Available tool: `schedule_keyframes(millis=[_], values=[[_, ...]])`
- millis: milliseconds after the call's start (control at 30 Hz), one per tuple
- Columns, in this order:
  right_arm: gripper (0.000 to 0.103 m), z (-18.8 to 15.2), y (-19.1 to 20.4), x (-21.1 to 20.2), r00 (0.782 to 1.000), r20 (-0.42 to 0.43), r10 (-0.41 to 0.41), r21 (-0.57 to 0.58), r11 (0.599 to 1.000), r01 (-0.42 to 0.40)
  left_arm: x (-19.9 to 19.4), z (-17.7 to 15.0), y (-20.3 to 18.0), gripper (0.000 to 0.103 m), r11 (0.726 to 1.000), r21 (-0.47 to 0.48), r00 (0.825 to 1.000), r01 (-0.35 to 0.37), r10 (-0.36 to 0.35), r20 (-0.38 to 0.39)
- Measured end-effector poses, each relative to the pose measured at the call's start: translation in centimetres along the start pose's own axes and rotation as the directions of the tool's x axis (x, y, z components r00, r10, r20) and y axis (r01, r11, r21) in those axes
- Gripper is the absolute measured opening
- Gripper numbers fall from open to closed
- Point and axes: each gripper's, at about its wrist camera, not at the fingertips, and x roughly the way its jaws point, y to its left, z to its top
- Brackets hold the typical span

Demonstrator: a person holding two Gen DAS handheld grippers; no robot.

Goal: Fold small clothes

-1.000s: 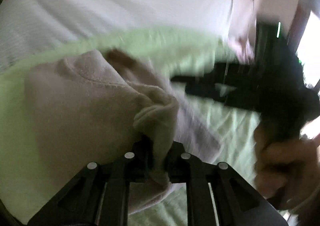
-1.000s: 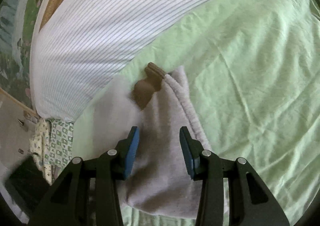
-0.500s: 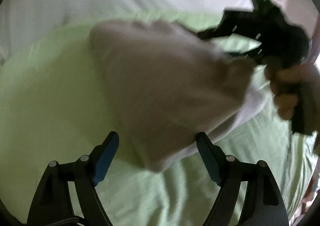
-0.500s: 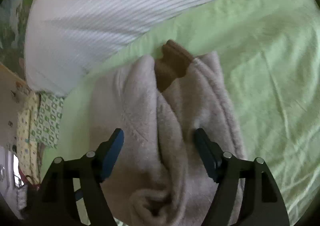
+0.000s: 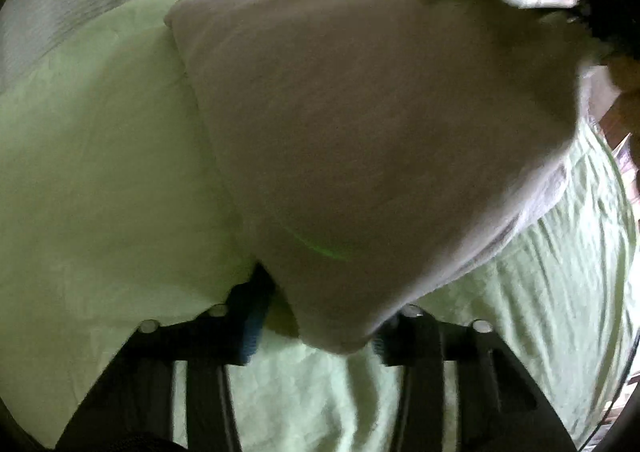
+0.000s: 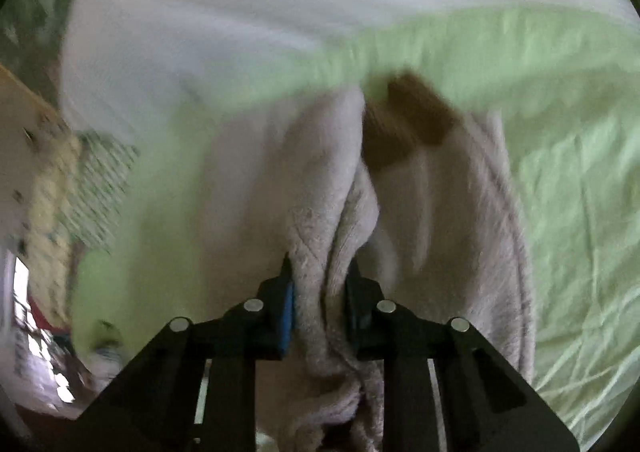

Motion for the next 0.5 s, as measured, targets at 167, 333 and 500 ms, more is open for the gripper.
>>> schedule_keyframes(millis=[167, 333, 500], values=[[0.022, 0.2, -0.1, -6.6, 0.990, 0.144, -0.011, -0.020, 1.000, 0.014, -0.7, 1.6, -0.7, 0.025, 0.999, 0.011, 0.999, 0.031, -0.031, 0.027], [0.022, -2.4, -7.1, -3.3, 0.993, 0.048, -0.106, 0.095, 0.990, 0.101, 1.0, 1.9, -1.0, 0.023, 1.000, 0.008, 1.000, 0.015, -0.015, -0.010], [0.022, -3.3, -8.0, -3.7, 0.991, 0.113, -0.066, 0.124, 0.991, 0.052, 0.2, 1.6, -0.3, 0.020, 0.999, -0.013, 0.999, 0.032, -0.032, 0.002]])
